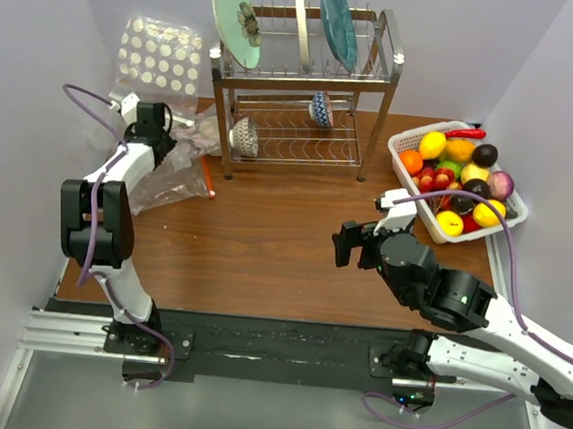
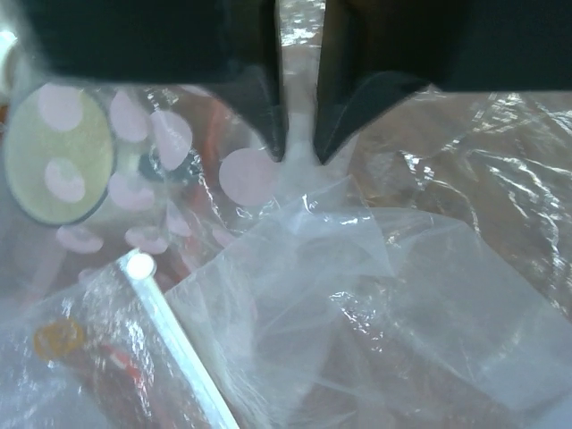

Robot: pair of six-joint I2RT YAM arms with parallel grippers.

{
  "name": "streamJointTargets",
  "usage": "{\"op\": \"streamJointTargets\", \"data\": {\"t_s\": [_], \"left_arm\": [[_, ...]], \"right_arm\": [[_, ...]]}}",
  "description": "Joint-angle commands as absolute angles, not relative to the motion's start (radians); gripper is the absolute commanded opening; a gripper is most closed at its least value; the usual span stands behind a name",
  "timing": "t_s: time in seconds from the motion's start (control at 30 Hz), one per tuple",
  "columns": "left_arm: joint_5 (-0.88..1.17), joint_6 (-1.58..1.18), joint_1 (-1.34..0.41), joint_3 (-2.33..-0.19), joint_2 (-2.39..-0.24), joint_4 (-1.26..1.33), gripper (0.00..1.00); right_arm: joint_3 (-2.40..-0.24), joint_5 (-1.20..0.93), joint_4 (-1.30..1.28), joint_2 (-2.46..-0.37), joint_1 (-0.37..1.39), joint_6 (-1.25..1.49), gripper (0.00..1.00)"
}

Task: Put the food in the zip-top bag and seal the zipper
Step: Pick up the zipper food storage bag at the corner of the board.

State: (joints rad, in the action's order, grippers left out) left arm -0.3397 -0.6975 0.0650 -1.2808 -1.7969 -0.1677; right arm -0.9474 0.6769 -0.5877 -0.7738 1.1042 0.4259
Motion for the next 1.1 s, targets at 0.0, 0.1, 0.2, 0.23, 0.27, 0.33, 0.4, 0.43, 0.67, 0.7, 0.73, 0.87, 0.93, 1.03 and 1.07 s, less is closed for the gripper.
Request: {"op": "streamJointTargets", "data": {"t_s": [0.0, 0.1, 0.2, 0.23, 0.27, 0.33, 0.4, 0.43, 0.67, 0.7, 0.73, 0.87, 0.93, 1.03, 1.07], "left_arm": [[-0.31, -0.712, 0.077, -1.327, -1.773, -0.133, 0.0], [-0.295, -0.715, 0.075, -1.301, -1.714, -0.146, 0.0], [-0.282, -0.719, 0.074, -1.25, -1.611, -0.158, 0.0], [-0.27, -0.715, 0.074, -1.233, -1.58, -0.16, 0.0], [-0.261, -0.707, 0.074, -1.204, -1.547, -0.166, 0.0], [-0.226, -0.683, 0.072, -1.175, -1.445, -0.178, 0.0], [-0.192, -0.663, 0.071, -1.134, -1.343, -0.212, 0.0], [-0.178, -0.637, 0.069, -1.12, -1.307, -0.225, 0.0], [-0.029, -0.523, 0.069, -1.051, -1.008, -0.383, 0.0], [0.022, -0.517, 0.069, -1.054, -0.962, -0.399, 0.0], [0.044, -0.514, 0.069, -1.058, -0.941, -0.416, 0.0], [0.187, -0.517, 0.069, -1.098, -0.885, -0.492, 0.0], [0.296, -0.528, 0.069, -1.112, -0.873, -0.506, 0.0], [0.461, -0.566, 0.067, -1.121, -0.87, -0.499, 0.0], [0.495, -0.577, 0.067, -1.123, -0.873, -0.489, 0.0]], "right_arm": [[-0.986, 0.683, -0.607, -0.77, 1.104, 0.437, 0.99], [-0.988, 0.687, -0.612, -0.77, 1.104, 0.439, 0.99], [-0.986, 0.693, -0.609, -0.775, 1.106, 0.439, 0.99], [-0.986, 0.693, -0.609, -0.776, 1.104, 0.44, 0.99], [-0.986, 0.696, -0.609, -0.779, 1.104, 0.44, 0.99], [-0.988, 0.696, -0.609, -0.787, 1.104, 0.44, 0.99], [-0.991, 0.696, -0.606, -0.792, 1.104, 0.44, 0.99], [-0.991, 0.696, -0.604, -0.793, 1.104, 0.437, 0.99], [-0.982, 0.689, -0.592, -0.804, 1.106, 0.445, 0.99], [-0.98, 0.687, -0.589, -0.805, 1.104, 0.446, 0.99], [-0.98, 0.683, -0.584, -0.808, 1.106, 0.449, 0.99], [-0.982, 0.683, -0.575, -0.819, 1.104, 0.451, 0.99], [-0.982, 0.683, -0.578, -0.821, 1.104, 0.453, 0.99], [-0.979, 0.689, -0.578, -0.822, 1.106, 0.454, 0.99], [-0.977, 0.693, -0.581, -0.822, 1.106, 0.456, 0.99]]}}
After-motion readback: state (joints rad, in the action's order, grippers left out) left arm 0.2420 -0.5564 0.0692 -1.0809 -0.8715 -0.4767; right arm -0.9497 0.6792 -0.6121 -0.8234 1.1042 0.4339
